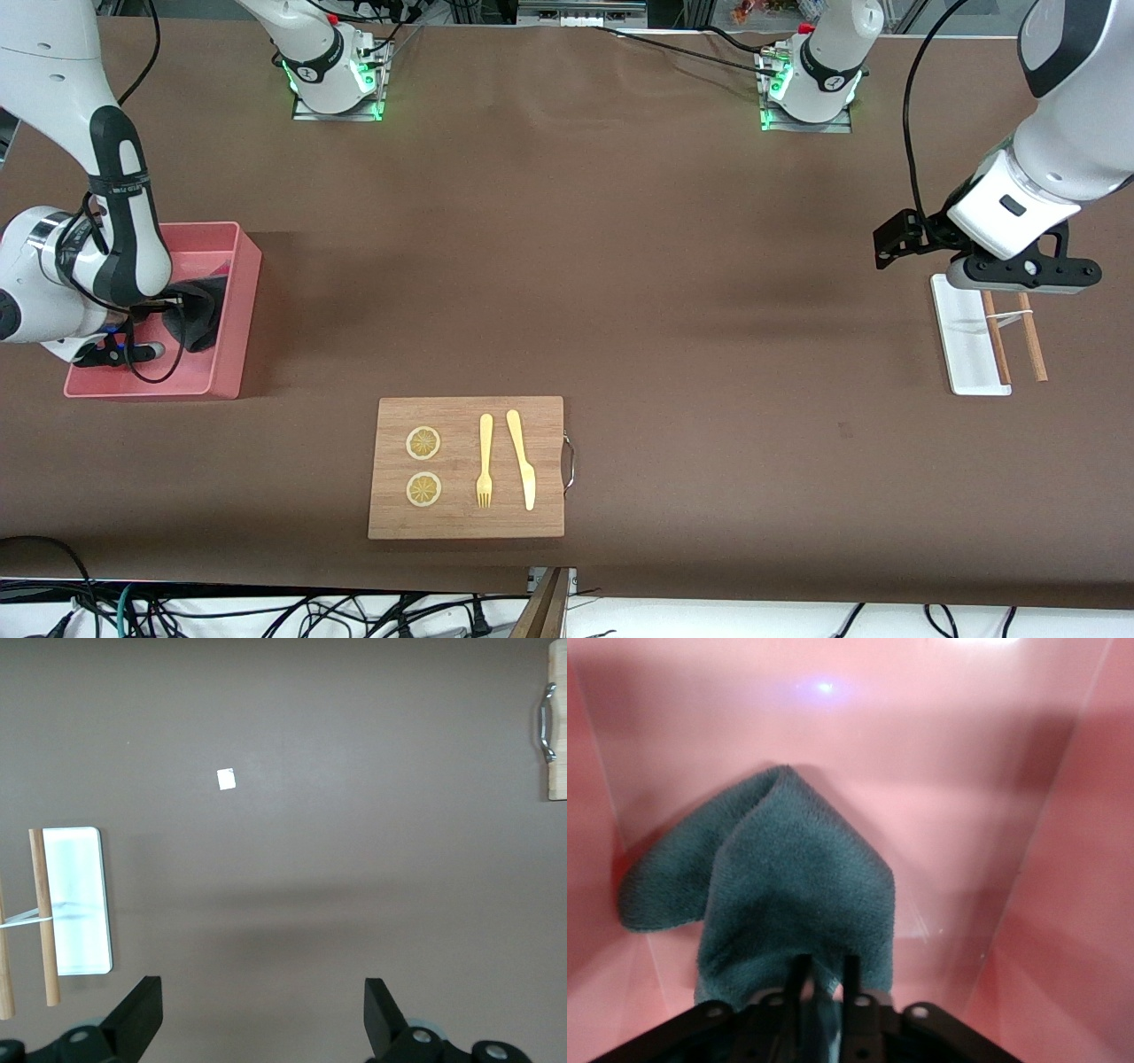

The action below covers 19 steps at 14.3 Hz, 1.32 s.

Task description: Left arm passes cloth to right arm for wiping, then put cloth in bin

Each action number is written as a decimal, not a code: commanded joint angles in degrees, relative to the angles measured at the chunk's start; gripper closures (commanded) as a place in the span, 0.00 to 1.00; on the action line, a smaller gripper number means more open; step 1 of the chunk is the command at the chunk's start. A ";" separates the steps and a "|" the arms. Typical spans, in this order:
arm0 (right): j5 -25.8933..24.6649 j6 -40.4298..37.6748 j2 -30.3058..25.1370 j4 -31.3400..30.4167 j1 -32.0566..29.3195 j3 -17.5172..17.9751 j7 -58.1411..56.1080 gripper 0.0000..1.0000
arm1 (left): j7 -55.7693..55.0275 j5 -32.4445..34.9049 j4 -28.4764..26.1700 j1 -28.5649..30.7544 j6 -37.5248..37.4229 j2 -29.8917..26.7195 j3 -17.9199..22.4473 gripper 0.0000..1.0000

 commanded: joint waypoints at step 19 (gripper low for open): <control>-1.26 -35.30 -26.76 15.17 -0.33 16.06 8.93 0.00 | 0.80 3.77 0.37 -0.17 -2.06 -1.55 -2.26 0.00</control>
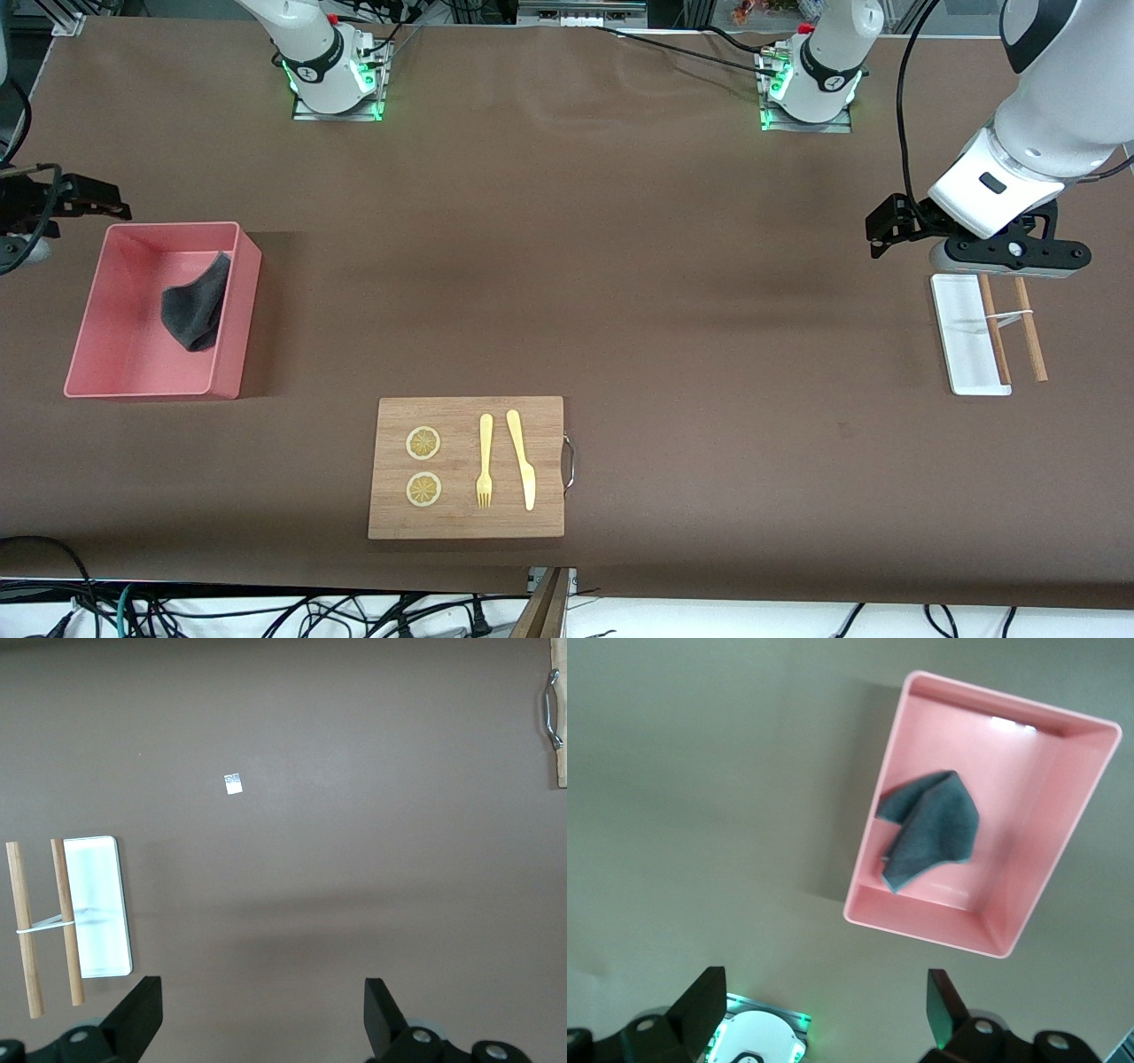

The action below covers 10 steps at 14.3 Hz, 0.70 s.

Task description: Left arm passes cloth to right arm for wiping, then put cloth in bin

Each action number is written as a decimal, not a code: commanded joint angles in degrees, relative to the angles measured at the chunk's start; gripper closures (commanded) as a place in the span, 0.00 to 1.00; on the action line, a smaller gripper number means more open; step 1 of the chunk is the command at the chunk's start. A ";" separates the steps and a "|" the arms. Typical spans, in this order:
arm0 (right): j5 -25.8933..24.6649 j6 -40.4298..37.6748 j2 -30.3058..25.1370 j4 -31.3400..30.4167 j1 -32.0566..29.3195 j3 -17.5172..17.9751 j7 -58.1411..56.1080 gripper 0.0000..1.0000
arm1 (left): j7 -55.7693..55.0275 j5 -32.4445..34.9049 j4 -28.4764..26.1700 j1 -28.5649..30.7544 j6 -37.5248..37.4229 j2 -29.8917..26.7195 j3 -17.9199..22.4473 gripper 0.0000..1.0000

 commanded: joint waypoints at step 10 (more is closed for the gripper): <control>-0.69 -1.88 -3.56 4.51 -2.31 8.26 11.36 0.00 | 0.80 0.90 0.33 -0.01 -2.18 -0.86 -1.30 0.00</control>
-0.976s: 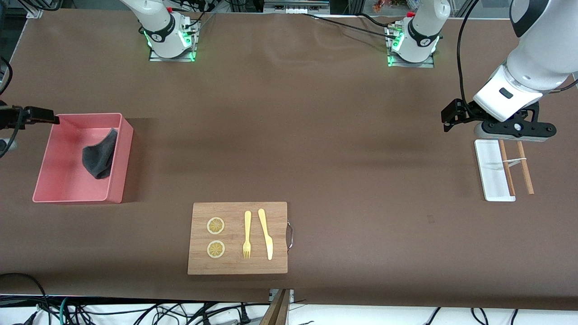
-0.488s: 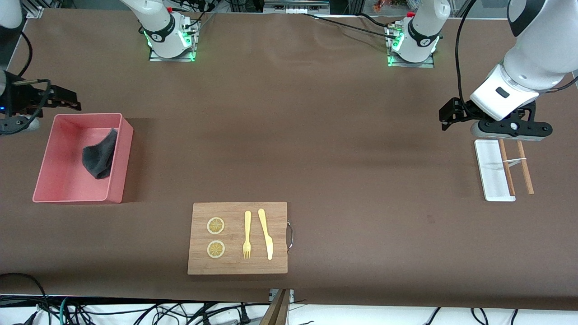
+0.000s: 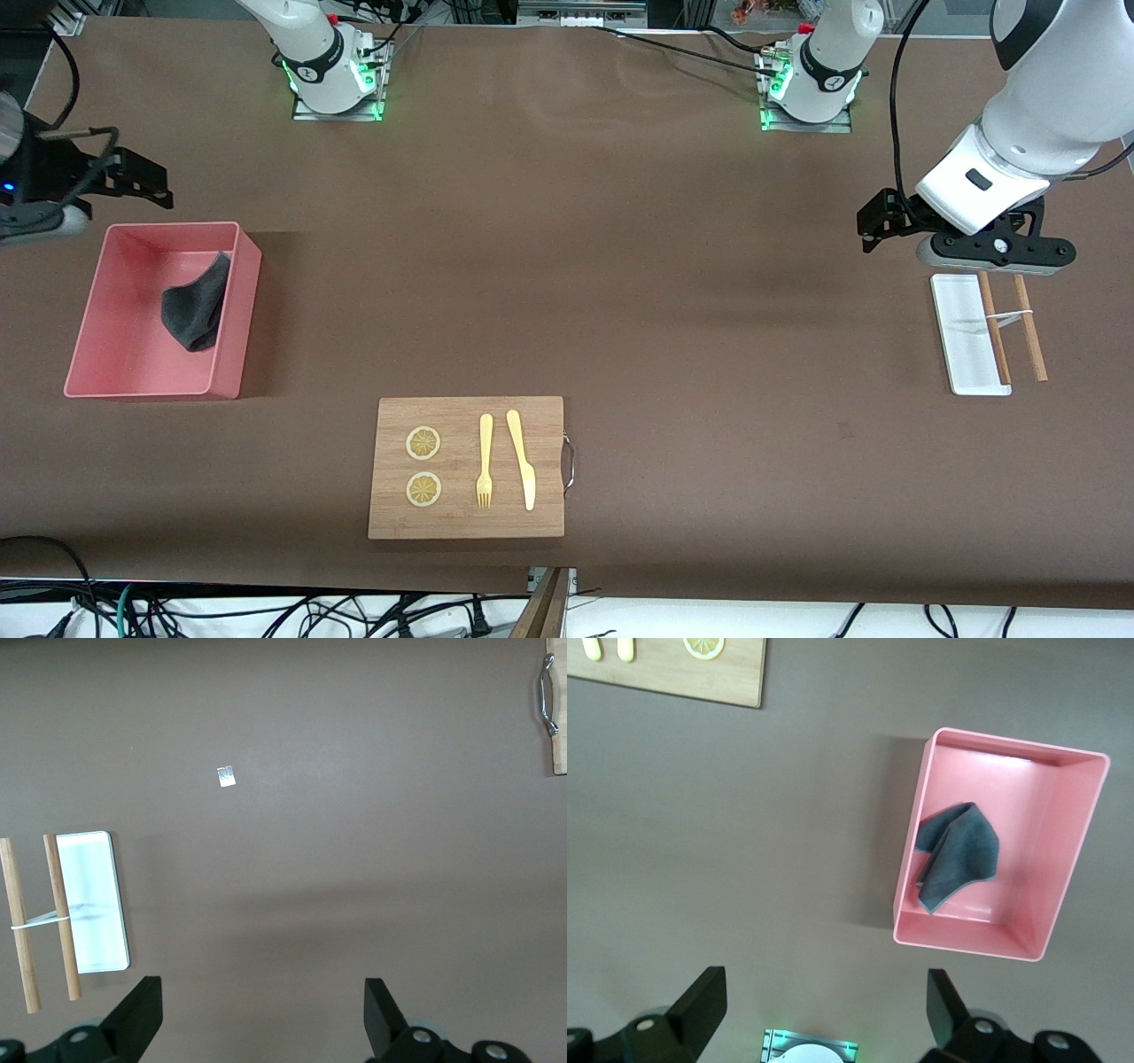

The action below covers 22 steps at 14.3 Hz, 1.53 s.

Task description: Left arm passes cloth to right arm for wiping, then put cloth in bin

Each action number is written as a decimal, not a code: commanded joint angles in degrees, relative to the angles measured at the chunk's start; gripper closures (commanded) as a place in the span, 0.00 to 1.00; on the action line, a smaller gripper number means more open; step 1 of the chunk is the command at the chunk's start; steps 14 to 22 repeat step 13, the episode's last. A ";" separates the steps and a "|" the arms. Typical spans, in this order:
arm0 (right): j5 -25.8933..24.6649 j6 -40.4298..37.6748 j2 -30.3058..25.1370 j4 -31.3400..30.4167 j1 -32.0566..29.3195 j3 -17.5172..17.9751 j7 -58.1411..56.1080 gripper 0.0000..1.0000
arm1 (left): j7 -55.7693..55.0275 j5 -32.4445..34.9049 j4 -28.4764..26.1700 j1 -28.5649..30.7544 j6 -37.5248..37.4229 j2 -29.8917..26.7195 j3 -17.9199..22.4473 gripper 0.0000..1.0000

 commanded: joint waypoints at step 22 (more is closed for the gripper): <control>1.39 -5.16 -0.87 0.53 -2.66 -2.44 2.18 0.00 | 0.09 0.81 0.42 0.09 -2.84 -0.97 -1.88 0.00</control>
